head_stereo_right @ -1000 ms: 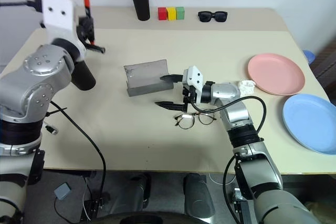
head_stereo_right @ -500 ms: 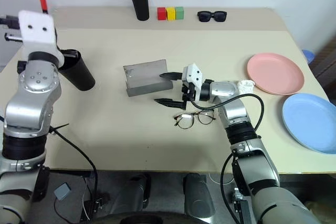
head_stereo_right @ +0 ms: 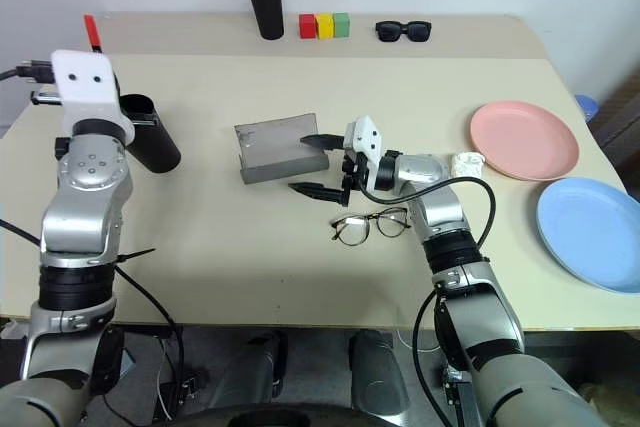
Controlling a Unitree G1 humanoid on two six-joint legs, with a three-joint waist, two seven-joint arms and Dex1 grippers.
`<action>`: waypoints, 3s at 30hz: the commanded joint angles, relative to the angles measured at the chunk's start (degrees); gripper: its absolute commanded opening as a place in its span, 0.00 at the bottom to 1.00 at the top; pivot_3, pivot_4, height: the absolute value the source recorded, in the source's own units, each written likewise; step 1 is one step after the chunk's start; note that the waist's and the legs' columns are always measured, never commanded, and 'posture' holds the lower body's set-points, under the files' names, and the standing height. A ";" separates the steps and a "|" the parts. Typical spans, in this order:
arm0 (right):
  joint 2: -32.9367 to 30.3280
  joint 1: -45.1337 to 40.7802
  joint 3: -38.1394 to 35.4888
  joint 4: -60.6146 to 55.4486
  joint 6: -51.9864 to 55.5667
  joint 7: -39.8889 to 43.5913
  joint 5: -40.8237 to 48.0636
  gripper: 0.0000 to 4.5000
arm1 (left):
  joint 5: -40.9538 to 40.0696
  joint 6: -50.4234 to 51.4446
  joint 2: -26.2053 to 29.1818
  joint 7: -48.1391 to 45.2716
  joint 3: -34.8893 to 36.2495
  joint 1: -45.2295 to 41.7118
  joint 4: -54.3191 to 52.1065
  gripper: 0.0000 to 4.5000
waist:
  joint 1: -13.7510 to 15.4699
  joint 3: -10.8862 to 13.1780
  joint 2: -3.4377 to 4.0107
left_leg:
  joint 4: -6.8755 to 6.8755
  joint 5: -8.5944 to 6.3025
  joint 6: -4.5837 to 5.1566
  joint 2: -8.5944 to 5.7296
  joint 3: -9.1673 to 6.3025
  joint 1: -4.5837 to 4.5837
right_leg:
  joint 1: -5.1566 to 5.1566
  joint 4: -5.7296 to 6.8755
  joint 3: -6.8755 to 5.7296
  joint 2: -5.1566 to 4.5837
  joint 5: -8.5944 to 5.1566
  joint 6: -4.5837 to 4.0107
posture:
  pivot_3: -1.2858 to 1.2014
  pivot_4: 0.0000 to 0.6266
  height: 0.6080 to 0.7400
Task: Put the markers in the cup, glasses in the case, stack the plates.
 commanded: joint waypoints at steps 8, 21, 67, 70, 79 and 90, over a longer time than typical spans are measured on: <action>1.65 -1.55 -4.78 -3.69 2.62 -2.40 5.07 1.00 | 3.04 -5.30 -2.06 -0.82 1.61 -1.93 3.18 0.01 | -0.01 0.00 0.00 | -0.01 0.00 0.00 0.00 0.00 0.00 | -0.01 0.00 0.00 0.00 0.00 0.00 | 0.52 0.24 1.00; 2.26 -2.07 -5.57 -4.44 1.12 -2.51 5.73 1.00 | 4.73 -7.61 -4.51 -1.42 1.87 -2.80 5.37 0.01 | 0.03 0.00 0.00 | 0.01 0.00 0.00 0.00 0.00 0.00 | 0.00 0.02 0.00 0.00 0.00 0.01 | 0.52 0.24 1.00; 7.48 -8.63 -3.15 11.75 -4.98 4.96 1.43 1.00 | 4.27 36.69 -31.93 16.55 34.80 5.61 -35.90 0.98 | -0.05 -0.02 -0.04 | 0.06 0.00 -0.01 0.01 -0.04 0.07 | 0.13 0.01 -0.05 0.06 0.01 0.01 | 0.52 0.24 1.00; 7.79 -8.66 -2.98 12.00 -5.08 5.35 1.21 1.00 | 5.32 37.16 -32.08 17.07 33.93 4.88 -34.50 0.98 | -0.05 -0.02 -0.04 | 0.06 0.00 -0.01 0.01 -0.04 0.07 | 0.13 0.01 -0.05 0.06 0.01 0.01 | 0.52 0.24 1.00; 8.09 -8.39 -3.00 11.65 -5.13 5.56 0.70 1.00 | 7.37 44.34 -31.65 16.78 37.55 1.11 -26.62 0.98 | -0.08 -0.02 -0.04 | 0.06 0.00 -0.02 0.01 -0.04 0.07 | 0.12 0.01 -0.05 0.06 0.01 0.01 | 0.52 0.24 1.00; 7.01 -6.99 -3.38 9.59 -4.62 4.71 0.68 1.00 | 8.19 44.92 -26.84 16.04 39.56 -3.10 -14.76 0.98 | -0.08 -0.02 -0.04 | 0.03 0.01 -0.04 0.01 -0.05 0.07 | 0.10 0.01 -0.06 0.06 0.01 0.01 | 0.52 0.24 1.00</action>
